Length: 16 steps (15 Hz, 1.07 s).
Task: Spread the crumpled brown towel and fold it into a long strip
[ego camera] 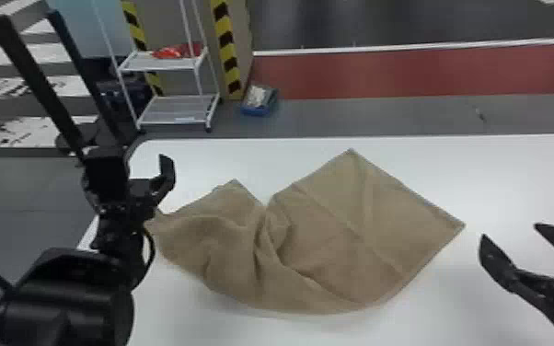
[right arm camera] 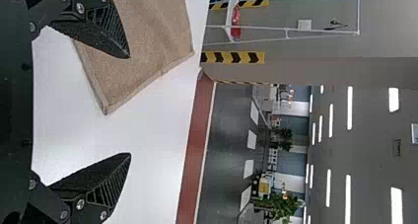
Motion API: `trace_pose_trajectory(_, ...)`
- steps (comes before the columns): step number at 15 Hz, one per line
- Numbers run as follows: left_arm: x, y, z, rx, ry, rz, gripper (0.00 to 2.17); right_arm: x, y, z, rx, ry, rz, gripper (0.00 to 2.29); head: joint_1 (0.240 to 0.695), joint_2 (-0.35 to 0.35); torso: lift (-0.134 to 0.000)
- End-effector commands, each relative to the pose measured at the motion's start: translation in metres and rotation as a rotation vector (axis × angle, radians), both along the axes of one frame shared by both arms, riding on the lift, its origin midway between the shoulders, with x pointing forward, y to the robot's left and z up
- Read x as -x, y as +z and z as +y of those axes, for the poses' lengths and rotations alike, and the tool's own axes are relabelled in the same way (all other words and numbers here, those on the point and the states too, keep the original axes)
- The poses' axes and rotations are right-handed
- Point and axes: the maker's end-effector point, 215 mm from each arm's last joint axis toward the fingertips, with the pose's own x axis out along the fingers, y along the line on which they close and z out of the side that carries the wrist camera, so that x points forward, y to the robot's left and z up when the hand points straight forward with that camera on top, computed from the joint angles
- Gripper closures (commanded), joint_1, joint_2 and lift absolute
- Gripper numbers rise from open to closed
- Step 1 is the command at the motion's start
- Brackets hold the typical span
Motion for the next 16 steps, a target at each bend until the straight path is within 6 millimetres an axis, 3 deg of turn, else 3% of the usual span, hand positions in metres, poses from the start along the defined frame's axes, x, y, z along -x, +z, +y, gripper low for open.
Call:
trace_pose_trajectory(1,-0.005,-0.004,-0.008,-0.035,0.014,0.004,0.04,0.0,-0.001,-0.004,0.012,0.008,0.01,0.17,0.695,0.124,-0.124)
trace_pose_trajectory(3,-0.007,-0.009,-0.012,-0.008,0.019,0.006,0.04,-0.004,-0.01,-0.005,0.014,0.026,0.047,0.14,0.695,0.116,-0.124)
trace_pose_trajectory(4,-0.01,-0.014,-0.025,0.036,-0.022,0.013,0.04,-0.005,-0.015,-0.004,0.005,0.034,0.058,0.14,0.695,0.115,-0.124)
trace_pose_trajectory(8,-0.038,-0.031,-0.121,0.136,-0.222,0.058,0.04,-0.001,-0.021,0.0,-0.012,0.044,0.082,0.14,0.695,0.061,-0.124)
trace_pose_trajectory(9,-0.049,-0.043,-0.146,0.14,-0.254,0.085,0.04,0.002,-0.023,-0.002,-0.013,0.043,0.089,0.14,0.695,0.026,-0.124)
trace_pose_trajectory(11,-0.079,-0.071,-0.183,0.152,-0.3,0.149,0.27,0.01,-0.023,-0.009,-0.008,0.045,0.093,0.14,0.695,-0.016,-0.124)
trace_pose_trajectory(14,-0.097,-0.097,-0.198,0.157,-0.31,0.216,0.58,0.017,-0.023,-0.024,-0.004,0.026,0.089,0.14,0.695,-0.075,-0.124)
trace_pose_trajectory(16,-0.1,-0.106,-0.195,0.153,-0.302,0.236,0.58,0.018,-0.026,-0.027,-0.005,0.023,0.086,0.14,0.695,-0.106,-0.124)
